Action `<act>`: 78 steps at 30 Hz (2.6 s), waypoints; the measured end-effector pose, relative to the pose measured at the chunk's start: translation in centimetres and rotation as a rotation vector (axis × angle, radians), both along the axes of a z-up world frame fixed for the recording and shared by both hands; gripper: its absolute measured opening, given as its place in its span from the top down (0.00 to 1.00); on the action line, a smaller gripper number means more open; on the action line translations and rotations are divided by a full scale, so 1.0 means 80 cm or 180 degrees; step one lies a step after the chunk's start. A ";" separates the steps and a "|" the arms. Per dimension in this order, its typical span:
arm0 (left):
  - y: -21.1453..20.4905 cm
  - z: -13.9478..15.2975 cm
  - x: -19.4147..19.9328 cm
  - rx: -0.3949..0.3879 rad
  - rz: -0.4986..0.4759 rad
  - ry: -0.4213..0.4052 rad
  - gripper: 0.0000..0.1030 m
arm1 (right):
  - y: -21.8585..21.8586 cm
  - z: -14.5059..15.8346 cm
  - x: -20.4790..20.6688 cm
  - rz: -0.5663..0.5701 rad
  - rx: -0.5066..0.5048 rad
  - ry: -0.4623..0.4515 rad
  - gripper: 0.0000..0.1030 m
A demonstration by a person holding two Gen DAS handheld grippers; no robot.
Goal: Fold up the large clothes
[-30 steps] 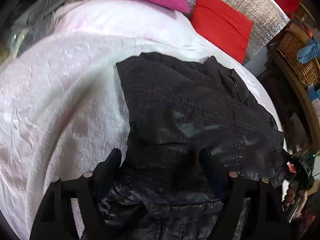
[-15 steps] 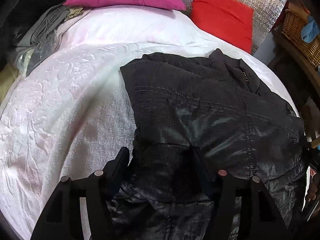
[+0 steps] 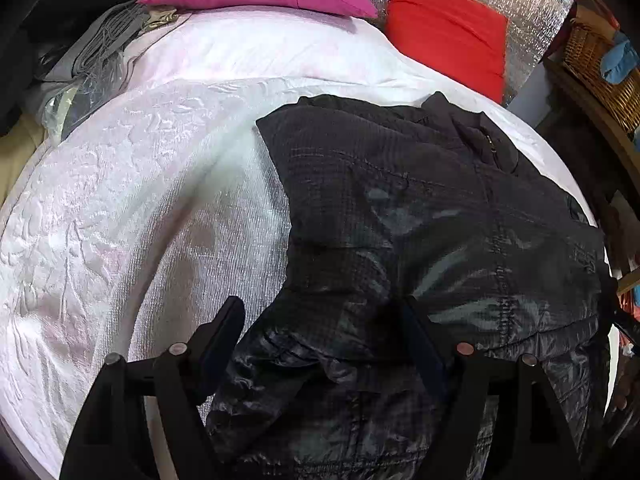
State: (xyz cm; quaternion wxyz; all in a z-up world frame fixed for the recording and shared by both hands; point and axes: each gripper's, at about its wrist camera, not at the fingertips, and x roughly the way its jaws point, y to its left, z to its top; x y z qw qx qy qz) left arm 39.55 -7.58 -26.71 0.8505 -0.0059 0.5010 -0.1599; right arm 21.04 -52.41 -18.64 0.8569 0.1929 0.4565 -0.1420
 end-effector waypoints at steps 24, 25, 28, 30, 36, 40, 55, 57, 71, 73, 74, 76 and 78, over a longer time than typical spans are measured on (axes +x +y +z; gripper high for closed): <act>-0.018 0.083 -0.093 0.0650 0.0041 -0.0839 0.25 | -0.004 0.066 -0.085 -0.0292 0.0301 -0.0676 0.32; -0.016 0.091 -0.106 0.0669 0.0049 -0.0910 0.25 | 0.004 0.069 -0.096 -0.0303 0.0259 -0.0703 0.32; -0.016 0.107 -0.135 0.0706 0.0064 -0.1067 0.24 | 0.024 0.073 -0.122 -0.0292 0.0240 -0.0731 0.32; -0.010 0.118 -0.159 0.0718 0.0086 -0.1171 0.23 | 0.038 0.079 -0.146 -0.0275 0.0212 -0.0742 0.32; 0.010 0.140 -0.226 0.0672 0.0117 -0.1343 0.22 | 0.082 0.087 -0.188 -0.0095 0.0046 -0.0677 0.31; 0.018 0.150 -0.259 0.0690 0.0109 -0.1416 0.22 | 0.112 0.091 -0.211 0.0046 -0.0093 -0.0588 0.31; 0.042 0.144 -0.331 0.0803 0.0124 -0.1444 0.20 | 0.204 0.111 -0.250 0.0479 -0.0272 -0.0535 0.31; 0.047 0.130 -0.333 0.0844 0.0124 -0.1363 0.20 | 0.207 0.108 -0.254 0.0467 -0.0249 -0.0518 0.31; 0.064 0.069 -0.348 0.1053 0.0121 -0.1034 0.20 | 0.196 0.074 -0.283 0.0403 -0.0304 -0.0226 0.31; 0.068 0.064 -0.351 0.1066 0.0106 -0.1001 0.20 | 0.191 0.072 -0.290 0.0375 -0.0295 -0.0179 0.31; 0.071 0.061 -0.352 0.1054 0.0101 -0.0976 0.20 | 0.188 0.071 -0.294 0.0365 -0.0291 -0.0154 0.31; 0.087 0.051 -0.352 0.0994 0.0133 -0.0827 0.20 | 0.182 0.068 -0.305 0.0361 -0.0246 -0.0117 0.31; 0.102 0.039 -0.353 0.0915 0.0189 -0.0654 0.20 | 0.175 0.060 -0.317 0.0344 -0.0189 -0.0027 0.31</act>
